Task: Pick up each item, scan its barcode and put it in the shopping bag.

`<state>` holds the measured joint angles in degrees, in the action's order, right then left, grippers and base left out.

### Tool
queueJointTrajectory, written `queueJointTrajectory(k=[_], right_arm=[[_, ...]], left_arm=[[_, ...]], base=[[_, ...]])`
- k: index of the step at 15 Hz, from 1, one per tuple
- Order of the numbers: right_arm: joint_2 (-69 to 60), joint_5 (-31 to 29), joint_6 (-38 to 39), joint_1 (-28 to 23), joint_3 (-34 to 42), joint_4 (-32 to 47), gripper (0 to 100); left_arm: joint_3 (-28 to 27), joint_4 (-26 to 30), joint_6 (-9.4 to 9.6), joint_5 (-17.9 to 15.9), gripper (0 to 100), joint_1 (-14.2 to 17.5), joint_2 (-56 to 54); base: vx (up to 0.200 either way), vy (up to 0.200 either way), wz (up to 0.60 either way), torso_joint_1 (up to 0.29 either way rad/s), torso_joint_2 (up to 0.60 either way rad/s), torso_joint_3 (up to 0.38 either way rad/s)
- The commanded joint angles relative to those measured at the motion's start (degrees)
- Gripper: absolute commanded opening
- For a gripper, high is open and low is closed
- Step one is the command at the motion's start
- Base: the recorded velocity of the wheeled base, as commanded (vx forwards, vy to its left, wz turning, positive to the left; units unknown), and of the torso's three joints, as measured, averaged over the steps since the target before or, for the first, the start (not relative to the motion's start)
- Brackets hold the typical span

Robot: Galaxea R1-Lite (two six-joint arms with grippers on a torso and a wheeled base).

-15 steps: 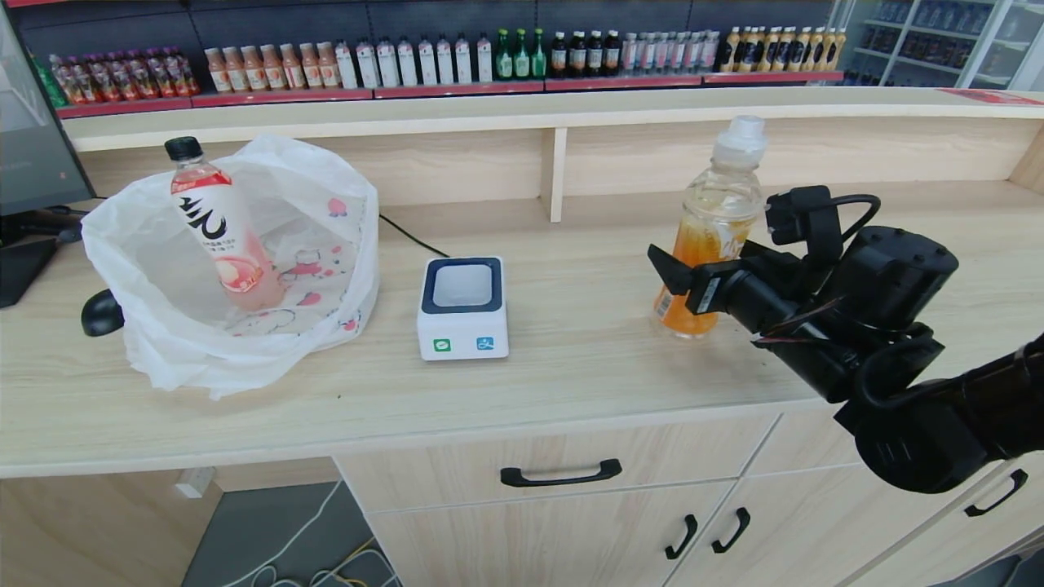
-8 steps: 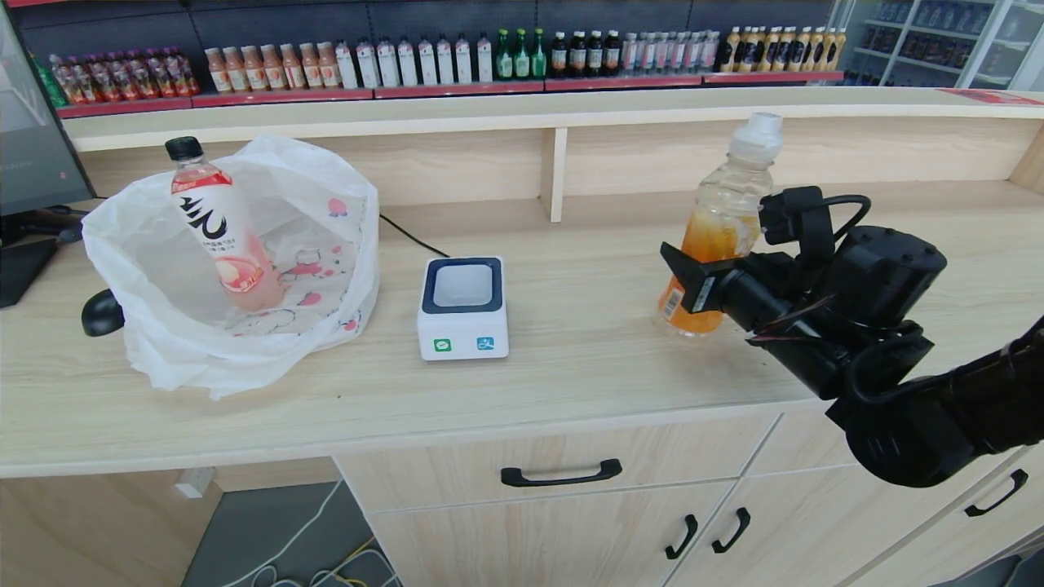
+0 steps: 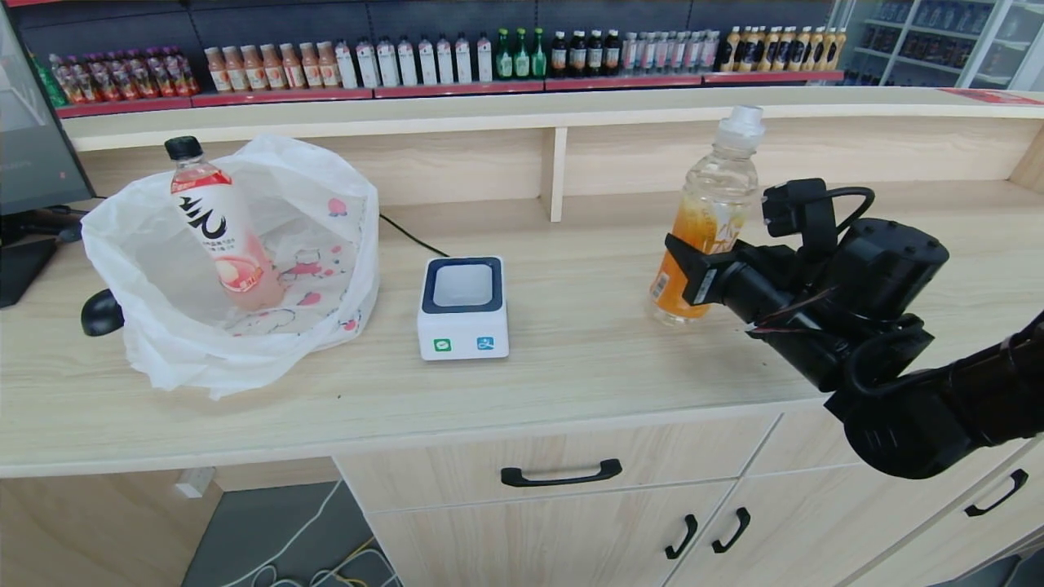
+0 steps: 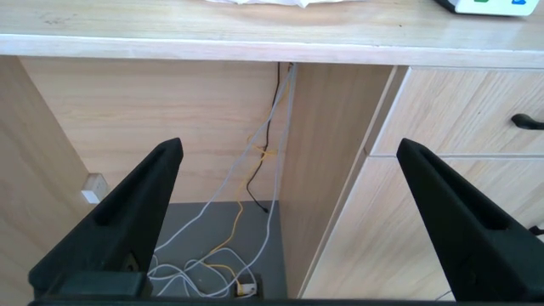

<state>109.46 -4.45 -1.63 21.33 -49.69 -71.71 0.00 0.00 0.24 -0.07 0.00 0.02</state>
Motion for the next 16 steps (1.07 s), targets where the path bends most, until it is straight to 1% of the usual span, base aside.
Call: queueJointTrajectory(k=[1,16], right_arm=[[-0.12,-0.03,-0.04,0.11,-0.32,-0.1,0],[-1.09,-0.12,-1.18,0.2,-1.38,-0.01,0]], left_arm=[[0.0,0.0,0.02,-0.01,100,0.0,-0.02],[0.0,0.0,0.02,0.07,100,0.0,-0.02]], base=[[0.0,0.0,0.0,0.0,0.0,0.0],[0.0,0.0,0.0,0.0,0.0,0.0]])
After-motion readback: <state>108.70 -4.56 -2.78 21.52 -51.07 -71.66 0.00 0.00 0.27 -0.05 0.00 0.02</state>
